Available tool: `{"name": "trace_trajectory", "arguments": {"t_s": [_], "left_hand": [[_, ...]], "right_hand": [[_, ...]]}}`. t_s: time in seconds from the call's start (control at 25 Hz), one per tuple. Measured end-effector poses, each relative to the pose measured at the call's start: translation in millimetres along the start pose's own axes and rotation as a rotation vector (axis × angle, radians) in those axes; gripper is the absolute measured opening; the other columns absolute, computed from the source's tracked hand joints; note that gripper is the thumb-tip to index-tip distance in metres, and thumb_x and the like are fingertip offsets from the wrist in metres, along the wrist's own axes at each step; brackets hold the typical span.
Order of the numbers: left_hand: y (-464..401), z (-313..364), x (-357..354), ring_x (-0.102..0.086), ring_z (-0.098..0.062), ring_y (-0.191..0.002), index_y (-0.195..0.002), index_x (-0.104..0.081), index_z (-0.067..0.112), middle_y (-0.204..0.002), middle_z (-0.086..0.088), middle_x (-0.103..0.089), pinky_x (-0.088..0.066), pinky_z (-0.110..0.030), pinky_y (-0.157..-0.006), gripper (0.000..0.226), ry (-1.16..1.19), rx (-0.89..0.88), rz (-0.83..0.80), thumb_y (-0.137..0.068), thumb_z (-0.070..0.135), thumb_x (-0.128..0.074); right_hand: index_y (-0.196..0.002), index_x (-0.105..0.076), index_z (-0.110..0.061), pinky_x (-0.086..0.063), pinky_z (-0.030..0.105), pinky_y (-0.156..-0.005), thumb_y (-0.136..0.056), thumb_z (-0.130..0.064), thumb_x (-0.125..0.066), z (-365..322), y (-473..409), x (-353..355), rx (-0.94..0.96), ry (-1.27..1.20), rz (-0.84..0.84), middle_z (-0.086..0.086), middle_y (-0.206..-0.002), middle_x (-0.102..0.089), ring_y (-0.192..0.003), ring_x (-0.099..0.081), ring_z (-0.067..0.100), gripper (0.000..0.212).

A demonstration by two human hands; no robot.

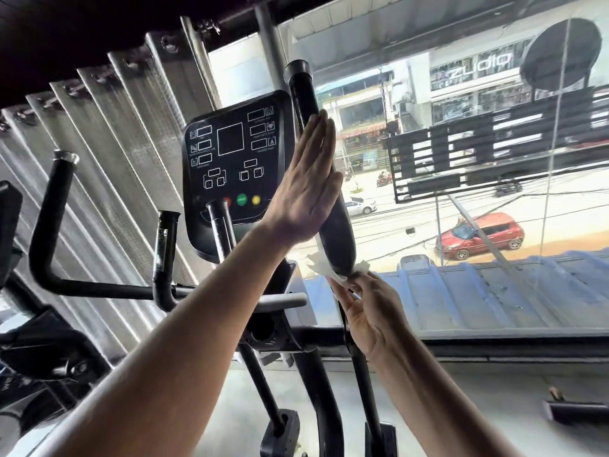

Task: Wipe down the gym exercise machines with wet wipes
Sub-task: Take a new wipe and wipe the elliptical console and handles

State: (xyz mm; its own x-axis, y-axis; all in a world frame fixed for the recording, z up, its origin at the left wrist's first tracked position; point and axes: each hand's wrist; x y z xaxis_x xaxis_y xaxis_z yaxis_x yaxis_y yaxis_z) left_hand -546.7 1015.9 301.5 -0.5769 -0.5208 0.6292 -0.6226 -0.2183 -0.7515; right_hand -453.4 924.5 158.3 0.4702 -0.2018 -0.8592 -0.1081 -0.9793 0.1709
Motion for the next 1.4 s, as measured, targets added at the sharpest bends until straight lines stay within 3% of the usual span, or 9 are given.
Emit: {"name": "trace_trajectory", "arguments": {"t_s": [0.12,0.24,0.48,0.64,0.76,0.88,1.04,1.16,1.4], "left_hand": [[2.5,0.7,1.2,-0.011,-0.047,-0.156,-0.155,-0.019,-0.017,-0.165,-0.036,-0.015,-0.007,-0.047,-0.131,0.063,-0.036,0.002,-0.008,-0.108,0.024,-0.027],[5.6,4.7,4.5,-0.004,-0.035,-0.159,-0.158,-0.016,-0.011,-0.168,-0.029,-0.011,-0.003,-0.039,-0.131,0.063,-0.045,0.079,-0.03,-0.11,0.029,-0.024],[12.9,12.8,-0.5,-0.001,-0.036,-0.16,-0.16,-0.01,-0.008,-0.17,-0.027,-0.004,-0.002,-0.041,-0.131,0.065,-0.006,0.158,-0.02,-0.109,0.032,-0.02],[16.9,18.5,-0.7,-0.004,-0.041,-0.159,-0.159,-0.012,-0.012,-0.169,-0.03,-0.007,-0.008,-0.052,-0.131,0.062,0.018,0.173,-0.004,-0.109,0.024,-0.024],[18.9,23.1,3.7,-0.007,-0.04,-0.159,-0.158,-0.015,-0.012,-0.169,-0.03,-0.01,-0.007,-0.046,-0.131,0.058,-0.001,0.223,-0.014,-0.108,0.011,-0.032],[20.1,29.6,5.1,-0.008,-0.039,-0.159,-0.158,-0.015,-0.014,-0.169,-0.03,-0.011,-0.006,-0.042,-0.132,0.058,0.006,0.241,-0.01,-0.106,0.007,-0.032],[22.5,29.3,6.6,-0.008,-0.036,-0.16,-0.158,-0.016,-0.012,-0.169,-0.028,-0.012,-0.009,-0.05,-0.131,0.061,-0.024,0.229,-0.011,-0.108,0.02,-0.024],[22.5,31.3,4.3,-0.011,-0.035,-0.16,-0.158,-0.018,-0.013,-0.169,-0.028,-0.015,-0.012,-0.055,-0.129,0.064,-0.02,0.239,-0.002,-0.107,0.024,-0.024],[25.0,32.2,3.1,-0.015,-0.035,-0.159,-0.155,-0.02,-0.017,-0.167,-0.031,-0.018,-0.013,-0.051,-0.13,0.061,-0.026,0.219,0.009,-0.105,0.018,-0.025]], "right_hand": [[-0.115,-0.06,0.012,-0.063,0.035,-0.082,-0.096,0.009,-0.057,-16.2,28.8,-13.0,0.033,-0.002,-0.109,0.026,-0.106,-0.073,-0.098,-0.075,0.032,0.02],[-0.107,-0.063,0.005,-0.063,0.032,-0.075,-0.093,0.003,-0.065,-29.9,37.3,-1.4,0.17,0.135,-0.173,0.019,-0.097,-0.073,-0.096,-0.074,0.031,0.014],[-0.096,-0.075,-0.015,-0.061,0.033,-0.065,-0.092,-0.005,-0.071,-35.7,-5.5,79.1,0.357,0.743,0.053,0.014,-0.1,-0.075,-0.087,-0.073,0.026,0.012],[-0.089,-0.078,-0.025,-0.064,0.043,-0.072,-0.09,-0.018,-0.076,-29.6,-83.1,88.9,0.421,0.965,0.094,-0.001,-0.091,-0.077,-0.084,-0.075,0.028,0.007],[-0.091,-0.078,-0.022,-0.053,0.023,-0.065,-0.091,-0.017,-0.073,-15.7,-124.1,73.9,0.537,1.201,0.025,0.001,-0.093,-0.077,-0.082,-0.07,0.018,0.008],[-0.103,-0.08,-0.015,-0.043,0.02,-0.065,-0.095,-0.01,-0.065,3.0,-147.9,68.9,0.508,1.425,-0.091,0.008,-0.106,-0.077,-0.088,-0.068,0.016,0.018],[-0.101,-0.08,-0.023,-0.06,0.033,-0.072,-0.096,-0.005,-0.061,9.5,-164.6,74.5,0.408,1.421,-0.109,0.005,-0.108,-0.077,-0.084,-0.069,0.016,0.026],[-0.101,-0.081,-0.023,-0.048,0.021,-0.075,-0.093,-0.009,-0.069,-1.1,-148.9,68.5,0.413,1.368,-0.111,0.001,-0.108,-0.078,-0.092,-0.07,0.015,0.02],[-0.105,-0.078,-0.024,-0.042,0.009,-0.07,-0.095,-0.01,-0.066,-27.9,-20.5,30.7,0.759,1.024,-0.254,-0.01,-0.098,-0.067,-0.081,-0.062,0.0,0.021]]}}
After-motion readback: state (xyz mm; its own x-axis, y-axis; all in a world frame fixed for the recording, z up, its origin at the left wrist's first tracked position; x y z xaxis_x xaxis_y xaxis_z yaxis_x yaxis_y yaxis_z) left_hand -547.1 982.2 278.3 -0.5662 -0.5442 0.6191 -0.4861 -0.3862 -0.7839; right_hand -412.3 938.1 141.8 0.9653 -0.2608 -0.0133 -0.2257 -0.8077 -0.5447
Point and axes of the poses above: each hand's wrist, its own y-axis away from the middle knuckle, its own x-axis out of the back of the hand, z = x × y
